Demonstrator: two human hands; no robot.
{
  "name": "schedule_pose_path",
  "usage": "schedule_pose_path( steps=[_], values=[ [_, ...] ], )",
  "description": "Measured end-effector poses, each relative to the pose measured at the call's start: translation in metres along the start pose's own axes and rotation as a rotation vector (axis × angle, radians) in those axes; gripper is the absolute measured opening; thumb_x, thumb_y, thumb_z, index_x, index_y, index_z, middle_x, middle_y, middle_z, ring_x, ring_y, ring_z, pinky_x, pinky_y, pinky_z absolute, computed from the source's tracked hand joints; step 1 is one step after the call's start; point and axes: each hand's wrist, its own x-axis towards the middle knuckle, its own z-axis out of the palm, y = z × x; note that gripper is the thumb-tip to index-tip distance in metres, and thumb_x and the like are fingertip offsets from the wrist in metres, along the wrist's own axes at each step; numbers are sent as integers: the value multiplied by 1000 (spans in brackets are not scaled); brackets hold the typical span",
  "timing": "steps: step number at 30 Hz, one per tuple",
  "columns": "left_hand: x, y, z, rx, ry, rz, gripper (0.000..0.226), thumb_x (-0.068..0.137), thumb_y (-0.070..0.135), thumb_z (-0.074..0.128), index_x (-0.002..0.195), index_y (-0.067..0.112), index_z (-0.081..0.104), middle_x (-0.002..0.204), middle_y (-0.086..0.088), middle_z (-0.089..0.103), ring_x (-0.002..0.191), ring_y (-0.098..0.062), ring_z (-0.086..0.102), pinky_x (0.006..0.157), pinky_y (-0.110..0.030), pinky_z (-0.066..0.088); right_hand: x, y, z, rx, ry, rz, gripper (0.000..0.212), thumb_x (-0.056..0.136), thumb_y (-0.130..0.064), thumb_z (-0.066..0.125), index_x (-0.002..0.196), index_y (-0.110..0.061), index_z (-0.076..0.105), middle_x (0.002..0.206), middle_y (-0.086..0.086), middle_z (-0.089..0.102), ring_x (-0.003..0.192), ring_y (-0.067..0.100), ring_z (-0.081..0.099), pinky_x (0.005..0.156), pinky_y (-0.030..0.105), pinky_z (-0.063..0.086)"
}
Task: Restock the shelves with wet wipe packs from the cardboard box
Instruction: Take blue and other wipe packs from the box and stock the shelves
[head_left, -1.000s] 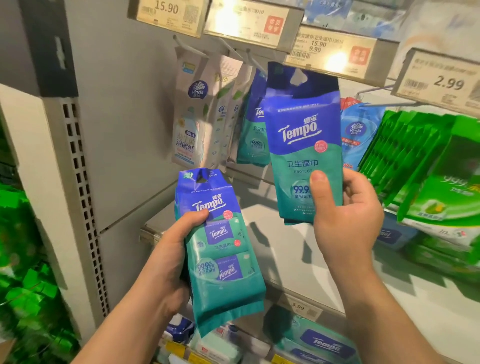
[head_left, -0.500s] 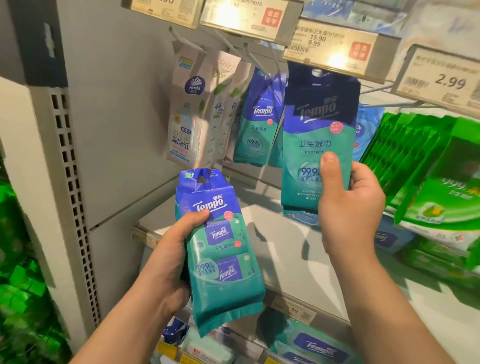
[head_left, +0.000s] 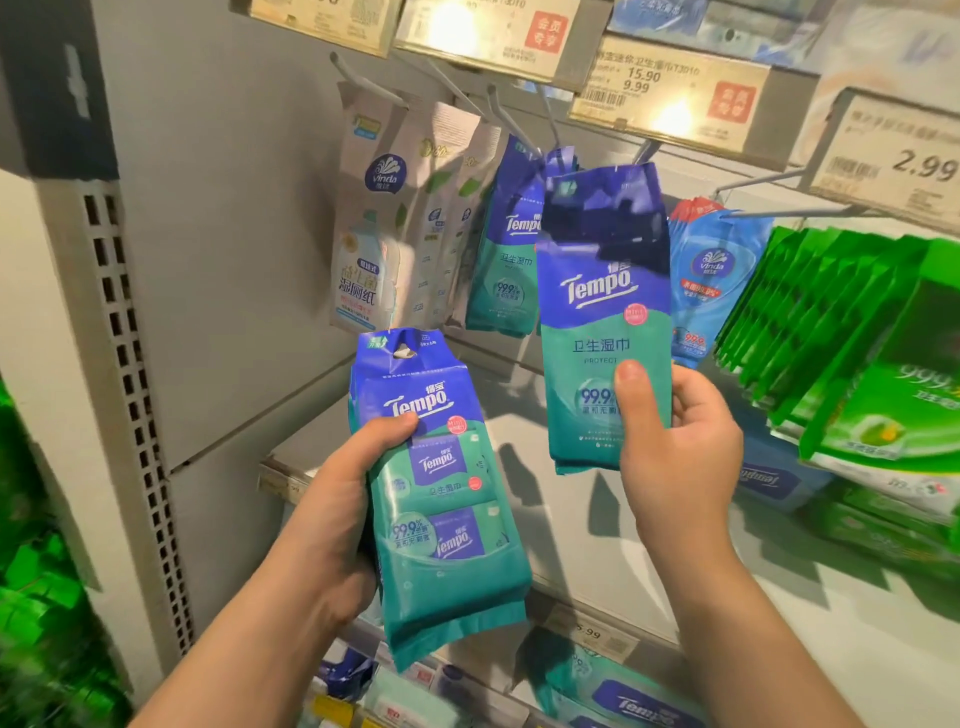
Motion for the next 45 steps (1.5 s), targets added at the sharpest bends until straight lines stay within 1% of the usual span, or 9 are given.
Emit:
schedule_pose_path(
  steps=[4, 12, 14, 17, 22, 27, 32, 40, 45],
  values=[
    [3, 0, -3, -8, 6, 14, 48, 68, 39, 74, 109, 15, 75, 101, -15, 78, 74, -32, 74, 80, -44, 58, -6, -18, -2, 78, 4, -112, 34, 79, -52, 68, 100, -25, 69, 88, -18, 74, 79, 2, 68, 71, 25, 57],
    [8, -5, -5, 0, -23, 0, 43, 68, 38, 75, 104, 14, 75, 98, -15, 78, 73, -31, 74, 79, -43, 57, -7, -26, -6, 97, 40, -290, 19, 84, -45, 68, 99, -34, 65, 89, -16, 72, 81, 3, 65, 72, 26, 54],
    [11, -2, -3, 3, -24, 8, 42, 69, 36, 74, 104, 12, 75, 97, -15, 78, 74, -32, 74, 76, -44, 59, -5, -24, -5, 92, 41, -256, 21, 83, -47, 68, 99, -33, 65, 89, -18, 72, 80, 3, 66, 72, 29, 56],
    [17, 2, 0, 17, -20, 82, 31, 71, 27, 68, 97, 9, 72, 79, -13, 78, 59, -26, 74, 52, -33, 59, 3, -24, -2, 68, 59, -228, 24, 85, -50, 68, 98, -30, 67, 91, -11, 73, 83, 9, 69, 73, 35, 58],
    [13, -4, -4, -2, -69, 14, 39, 70, 38, 73, 101, 14, 75, 95, -14, 78, 70, -31, 74, 71, -40, 57, 13, -22, 0, 58, 110, -137, 39, 83, -58, 64, 94, -21, 68, 87, -6, 74, 77, 6, 68, 68, 30, 57],
    [19, 2, 1, 28, -46, 76, 18, 89, 23, 62, 94, 8, 71, 73, -12, 76, 53, -24, 72, 45, -29, 56, 18, -17, 1, 23, 97, -41, 44, 80, -65, 63, 82, -21, 67, 80, -6, 72, 71, 11, 65, 70, 45, 59],
    [22, 2, 1, 33, -45, 82, 18, 83, 23, 64, 92, 9, 69, 70, -11, 76, 51, -23, 72, 42, -28, 55, 22, -11, 3, 22, 75, 7, 45, 79, -67, 66, 77, -22, 68, 76, -4, 73, 71, 15, 65, 72, 55, 59],
    [18, 3, 1, 14, -38, 67, 29, 72, 28, 68, 94, 10, 73, 80, -14, 77, 58, -27, 74, 47, -33, 58, 25, 7, 9, 28, 33, 112, 55, 74, -67, 68, 92, -16, 71, 90, -2, 78, 82, 15, 72, 82, 52, 61],
    [12, 3, -3, -12, -29, 14, 32, 68, 36, 75, 92, 15, 78, 99, -17, 78, 77, -35, 73, 88, -48, 57, 13, 15, 14, -19, -145, 164, 55, 79, -55, 81, 113, -17, 60, 106, 0, 76, 76, 21, 76, 60, 39, 59]
  ],
)
